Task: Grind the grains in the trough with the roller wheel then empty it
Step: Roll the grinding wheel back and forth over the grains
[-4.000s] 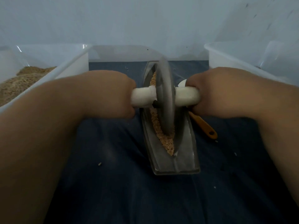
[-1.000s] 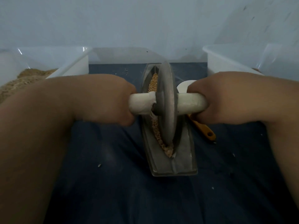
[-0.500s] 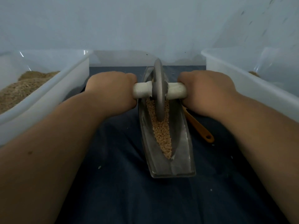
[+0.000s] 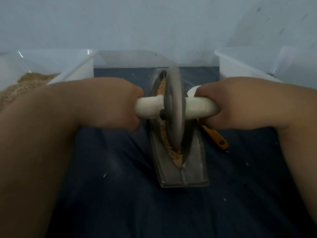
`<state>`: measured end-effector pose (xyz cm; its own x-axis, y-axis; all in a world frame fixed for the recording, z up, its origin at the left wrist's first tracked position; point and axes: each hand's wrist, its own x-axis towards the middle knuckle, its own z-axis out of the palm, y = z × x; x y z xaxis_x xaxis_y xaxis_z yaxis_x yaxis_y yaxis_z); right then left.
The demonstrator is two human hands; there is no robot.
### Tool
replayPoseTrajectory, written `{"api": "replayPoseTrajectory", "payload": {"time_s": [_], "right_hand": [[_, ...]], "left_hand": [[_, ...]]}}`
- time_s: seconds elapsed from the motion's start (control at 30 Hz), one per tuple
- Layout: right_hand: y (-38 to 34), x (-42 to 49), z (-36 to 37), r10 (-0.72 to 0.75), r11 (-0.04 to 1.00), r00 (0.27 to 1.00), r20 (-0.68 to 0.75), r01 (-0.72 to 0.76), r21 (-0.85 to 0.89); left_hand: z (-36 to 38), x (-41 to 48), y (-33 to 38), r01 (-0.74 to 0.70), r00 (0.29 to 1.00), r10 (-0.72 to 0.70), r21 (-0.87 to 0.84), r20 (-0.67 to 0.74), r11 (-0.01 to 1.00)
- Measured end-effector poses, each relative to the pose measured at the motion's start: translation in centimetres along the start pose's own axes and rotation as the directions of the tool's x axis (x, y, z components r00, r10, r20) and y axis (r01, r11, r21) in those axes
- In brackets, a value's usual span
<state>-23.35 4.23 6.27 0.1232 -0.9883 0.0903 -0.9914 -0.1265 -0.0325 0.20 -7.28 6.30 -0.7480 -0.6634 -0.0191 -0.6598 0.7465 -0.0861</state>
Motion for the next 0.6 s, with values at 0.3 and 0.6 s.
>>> {"api": "replayPoseTrajectory", "payload": {"time_s": [0.3, 0.6], "right_hand": [[2.0, 5.0, 4.4, 0.114, 0.943, 0.901, -0.419, -0.230, -0.239], [0.8, 1.5, 1.7, 0.063, 0.987, 0.987, -0.148, -0.084, -0.140]], "left_hand": [[3.0, 4.5, 0.1, 0.201, 0.857, -0.133, 0.085, -0.497, 0.976], [1.5, 1.9, -0.6, 0.035, 0.991, -0.032, 0.019, -0.131, 0.999]]}}
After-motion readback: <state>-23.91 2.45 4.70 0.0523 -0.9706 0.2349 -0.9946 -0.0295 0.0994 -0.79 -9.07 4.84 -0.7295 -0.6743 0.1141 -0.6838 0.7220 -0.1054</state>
